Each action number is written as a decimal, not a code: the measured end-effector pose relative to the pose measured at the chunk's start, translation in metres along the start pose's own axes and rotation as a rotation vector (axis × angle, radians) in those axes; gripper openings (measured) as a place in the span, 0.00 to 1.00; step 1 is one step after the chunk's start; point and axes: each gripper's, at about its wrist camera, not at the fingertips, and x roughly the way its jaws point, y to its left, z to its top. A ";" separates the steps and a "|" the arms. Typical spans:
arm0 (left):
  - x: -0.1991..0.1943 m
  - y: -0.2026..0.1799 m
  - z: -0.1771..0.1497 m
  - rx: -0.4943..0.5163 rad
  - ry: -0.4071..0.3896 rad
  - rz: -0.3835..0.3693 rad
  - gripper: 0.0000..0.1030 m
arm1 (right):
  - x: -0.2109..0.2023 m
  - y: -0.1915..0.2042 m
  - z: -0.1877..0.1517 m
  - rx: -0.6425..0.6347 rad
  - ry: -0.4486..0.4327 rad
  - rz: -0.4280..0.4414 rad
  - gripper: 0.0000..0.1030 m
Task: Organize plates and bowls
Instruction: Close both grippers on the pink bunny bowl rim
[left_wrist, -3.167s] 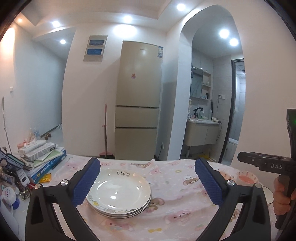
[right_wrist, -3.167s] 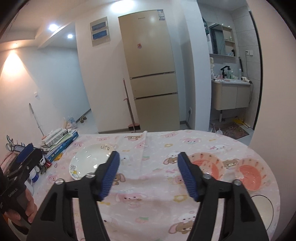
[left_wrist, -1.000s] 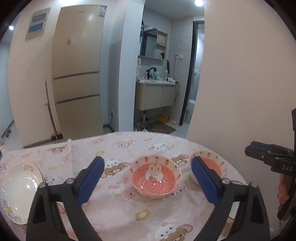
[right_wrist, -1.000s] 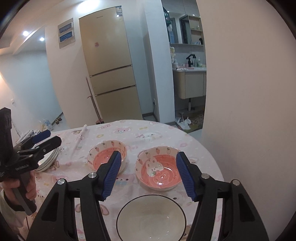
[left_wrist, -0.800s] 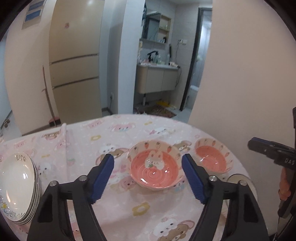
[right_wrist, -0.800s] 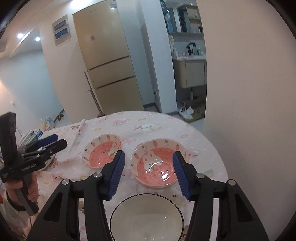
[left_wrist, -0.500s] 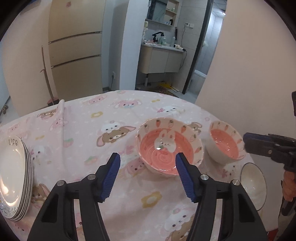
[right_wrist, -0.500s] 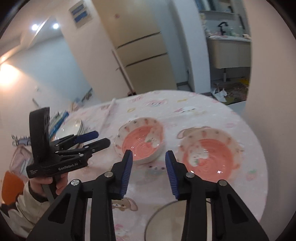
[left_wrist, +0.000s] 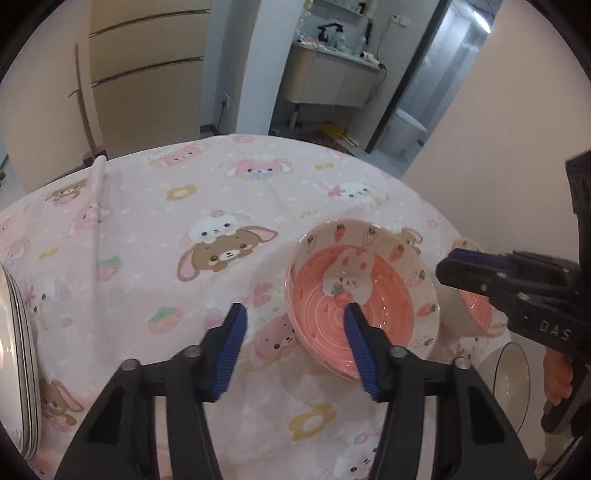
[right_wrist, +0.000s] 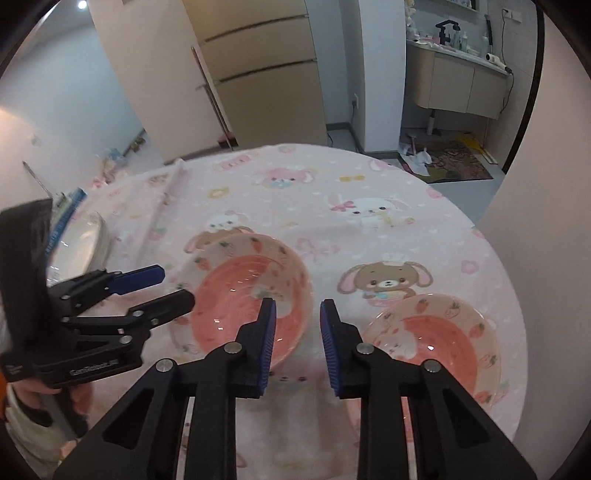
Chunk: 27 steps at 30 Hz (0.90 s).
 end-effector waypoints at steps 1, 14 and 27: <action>0.001 -0.001 0.000 0.006 -0.005 0.007 0.54 | 0.003 -0.002 0.000 0.006 0.014 0.014 0.23; 0.028 -0.012 0.005 0.056 0.075 0.044 0.52 | 0.039 0.006 0.002 -0.058 0.122 -0.008 0.19; 0.048 -0.009 0.002 0.018 0.108 0.013 0.22 | 0.052 0.006 0.004 -0.094 0.143 0.002 0.14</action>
